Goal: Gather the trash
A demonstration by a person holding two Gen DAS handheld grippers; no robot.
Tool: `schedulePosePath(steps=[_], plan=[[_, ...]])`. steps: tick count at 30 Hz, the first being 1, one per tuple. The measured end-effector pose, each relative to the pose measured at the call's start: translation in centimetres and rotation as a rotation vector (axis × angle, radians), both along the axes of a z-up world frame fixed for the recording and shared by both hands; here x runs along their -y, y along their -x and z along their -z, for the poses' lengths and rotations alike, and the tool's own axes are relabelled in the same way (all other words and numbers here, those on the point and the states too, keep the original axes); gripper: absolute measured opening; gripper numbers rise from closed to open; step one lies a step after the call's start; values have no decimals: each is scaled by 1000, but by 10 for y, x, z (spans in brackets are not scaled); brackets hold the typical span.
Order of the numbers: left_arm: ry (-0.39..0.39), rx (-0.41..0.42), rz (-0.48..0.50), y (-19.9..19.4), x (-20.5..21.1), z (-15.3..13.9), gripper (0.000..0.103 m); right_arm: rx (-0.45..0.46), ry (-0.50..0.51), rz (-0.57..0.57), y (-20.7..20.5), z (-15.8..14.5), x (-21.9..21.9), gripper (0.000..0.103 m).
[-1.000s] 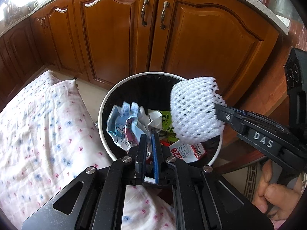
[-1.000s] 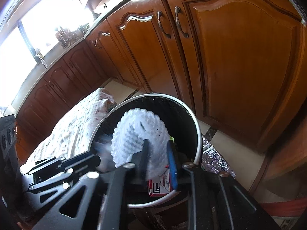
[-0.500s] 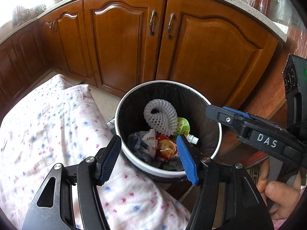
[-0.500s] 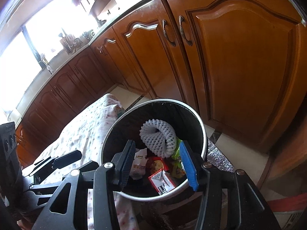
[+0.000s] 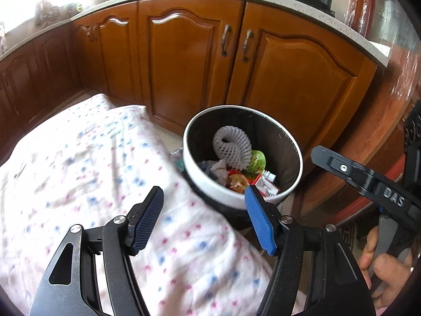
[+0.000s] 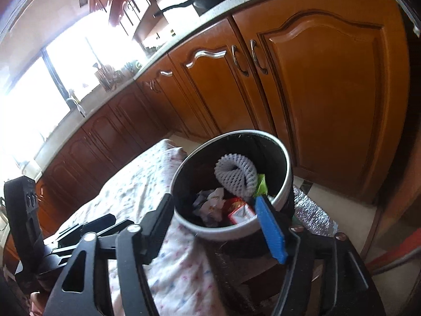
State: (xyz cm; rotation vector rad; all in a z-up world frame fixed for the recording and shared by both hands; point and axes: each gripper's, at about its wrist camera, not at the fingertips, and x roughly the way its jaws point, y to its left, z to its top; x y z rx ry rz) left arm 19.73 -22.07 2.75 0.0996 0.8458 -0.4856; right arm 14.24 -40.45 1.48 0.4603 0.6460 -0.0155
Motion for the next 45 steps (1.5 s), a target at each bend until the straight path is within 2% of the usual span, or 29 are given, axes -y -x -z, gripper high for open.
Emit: schedulePosePath(steps=[3,11,16,21,26,29,31,32,36,45], plan=[[7,13,-22,13,-14,2,68,24,-4,8,15,4,-11,81],[30,40,-101,51,-54,17,74,63,26,33,47,14,-38,90],[45,55,-129,68,-75,25,75,118,86,52,73,12,-60,98],[72,65,-166,82,-92,28,75,181,171,48,91,1,-80,100],[57,152,-185,106,-104,21,77,280,256,68,111,-20,-96,102],[73,235,-205,124,-118,9,86,366,332,74,124,-30,-109,103],[71,302,-228,136,-125,1,99,387,368,68,126,-29,-115,103],[69,340,-244,143,-129,-1,103,379,381,72,125,-25,-118,103],[42,437,-280,161,-136,-1,103,383,368,83,126,-9,-121,103],[22,431,-316,169,-148,18,103,372,367,61,128,10,-131,103]])
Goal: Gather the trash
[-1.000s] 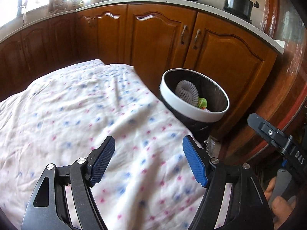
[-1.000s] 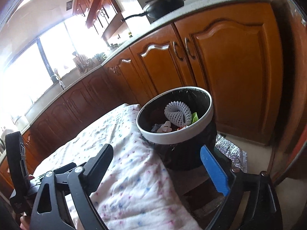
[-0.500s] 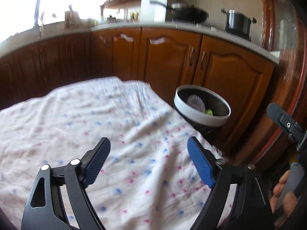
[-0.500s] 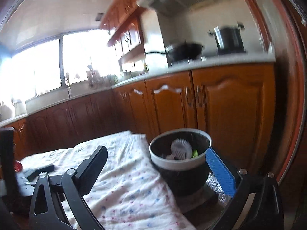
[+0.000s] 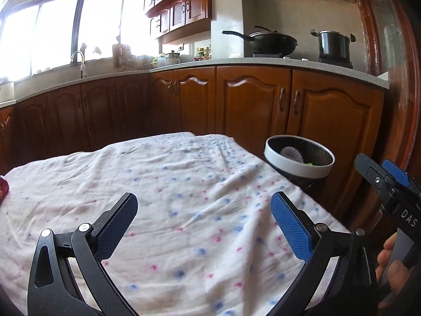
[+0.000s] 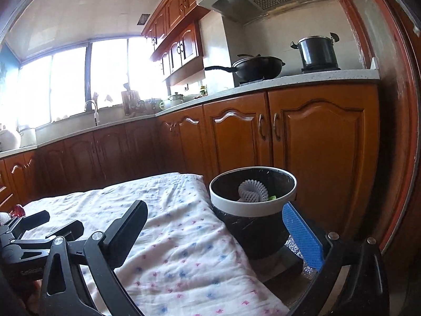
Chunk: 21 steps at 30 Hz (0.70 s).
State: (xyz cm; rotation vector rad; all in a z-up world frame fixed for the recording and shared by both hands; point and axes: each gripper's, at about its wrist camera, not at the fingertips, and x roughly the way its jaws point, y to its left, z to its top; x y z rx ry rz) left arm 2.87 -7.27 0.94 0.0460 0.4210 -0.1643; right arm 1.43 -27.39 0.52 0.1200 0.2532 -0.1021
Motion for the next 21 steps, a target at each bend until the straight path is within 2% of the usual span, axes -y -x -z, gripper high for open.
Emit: schedulePosePath(steps=[11,21], plan=[[-3,42,-28,7,-5,4,103,19,6,-20,8,1,-9,103],[-9,41,-28,10,-1,5,103,31,-3,-28,12,0,-9,103]])
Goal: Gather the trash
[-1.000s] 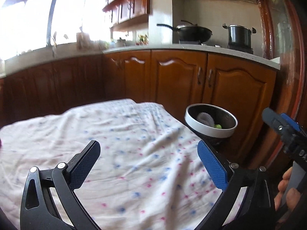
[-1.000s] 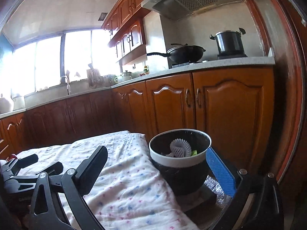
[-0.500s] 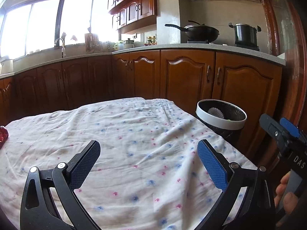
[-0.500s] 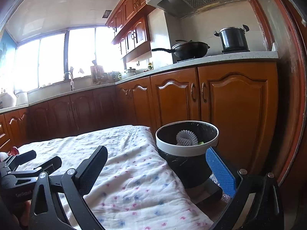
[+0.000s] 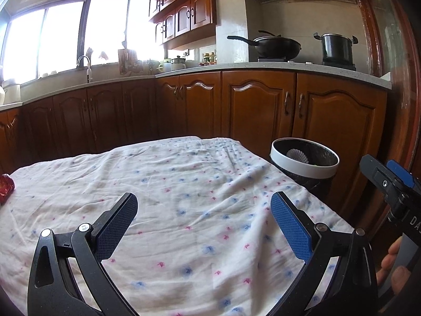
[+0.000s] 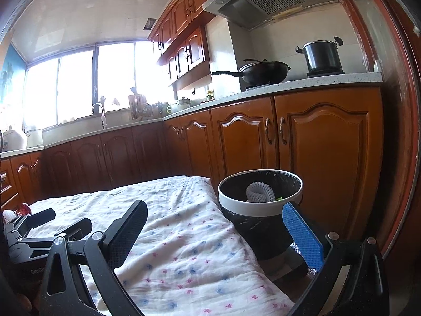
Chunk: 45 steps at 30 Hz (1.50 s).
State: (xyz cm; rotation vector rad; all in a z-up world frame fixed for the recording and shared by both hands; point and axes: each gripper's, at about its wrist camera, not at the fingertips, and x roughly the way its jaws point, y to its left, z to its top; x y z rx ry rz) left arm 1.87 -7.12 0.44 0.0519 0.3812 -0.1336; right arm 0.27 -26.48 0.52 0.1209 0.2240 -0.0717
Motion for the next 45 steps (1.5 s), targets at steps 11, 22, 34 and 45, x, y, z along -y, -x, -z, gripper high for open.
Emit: schedulePosePath(steps=[11,22,34,45], plan=[[-8,18,-5,4,3,-2,103,-2,-21,0,1,1,2,103],[-8,26,-7,6,4,-3,103,1,-17,-6,2,0,1,103],[-7,34,-15,8,3,-2,103,1,-20,-10,3,0,0,103],[-7,32,-7,9,5,-3,103,-2,-24,-8,2,0,0,103]])
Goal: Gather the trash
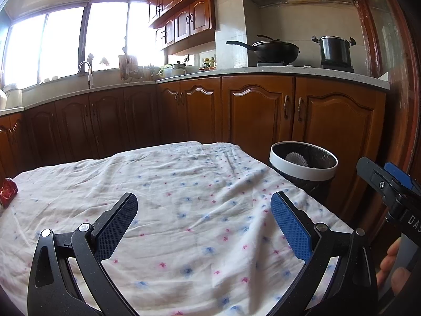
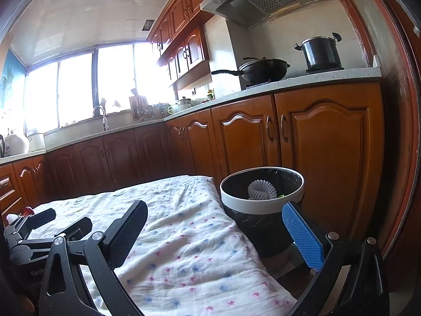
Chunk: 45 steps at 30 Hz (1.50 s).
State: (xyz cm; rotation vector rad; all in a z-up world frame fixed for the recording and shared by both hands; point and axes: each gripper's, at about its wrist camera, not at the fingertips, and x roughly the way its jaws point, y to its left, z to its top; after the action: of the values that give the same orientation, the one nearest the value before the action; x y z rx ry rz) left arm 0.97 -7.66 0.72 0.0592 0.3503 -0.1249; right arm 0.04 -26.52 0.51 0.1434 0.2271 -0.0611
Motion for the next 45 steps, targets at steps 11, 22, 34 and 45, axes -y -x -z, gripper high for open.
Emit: schedulePosePath(steps=[11,22,34,45], plan=[[2,-1,1,0,0,0,103,-3,-2,0,0,2,-1,103],[4,-1,5,2,2,-1,103,-5,-5,0,-1,2,-2,103],[6,-1,3,2,3,-1,103,-9,-8,-3,-1,3,-4,103],[11,-13,13,1,2,0,103,-19,-20,-12,-5,4,-6,103]])
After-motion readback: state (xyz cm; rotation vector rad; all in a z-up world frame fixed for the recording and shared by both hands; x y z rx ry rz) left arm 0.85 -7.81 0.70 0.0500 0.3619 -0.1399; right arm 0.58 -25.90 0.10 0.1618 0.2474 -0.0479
